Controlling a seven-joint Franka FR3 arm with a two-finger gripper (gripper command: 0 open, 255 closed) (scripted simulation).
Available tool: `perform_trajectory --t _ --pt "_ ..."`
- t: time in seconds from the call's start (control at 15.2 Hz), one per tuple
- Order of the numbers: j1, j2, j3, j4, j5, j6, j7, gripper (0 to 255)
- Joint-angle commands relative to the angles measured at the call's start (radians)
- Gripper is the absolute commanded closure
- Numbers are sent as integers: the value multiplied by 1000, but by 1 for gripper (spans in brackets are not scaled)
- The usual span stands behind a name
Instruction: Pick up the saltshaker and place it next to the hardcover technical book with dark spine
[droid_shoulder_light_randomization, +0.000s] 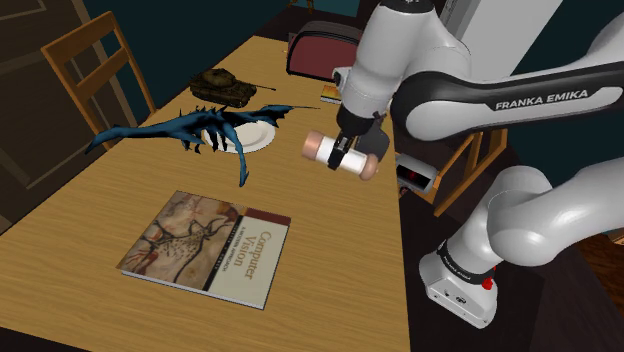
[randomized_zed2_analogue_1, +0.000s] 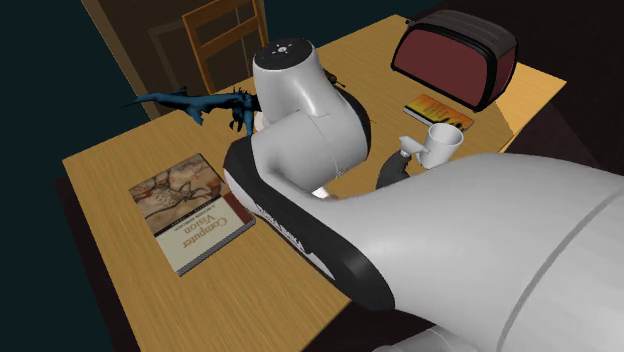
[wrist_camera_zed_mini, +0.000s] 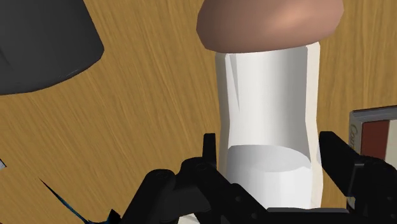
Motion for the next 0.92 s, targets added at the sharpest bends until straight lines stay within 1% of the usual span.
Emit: perform_trajectory --t 0.0,0.4,0.86 --pt "-12 5 -21 8 -10 -1 -25 255" --pt "-85 90 -131 60 -63 43 -163 255" --pt "-151 229 -249 174 -97 83 -318 255"
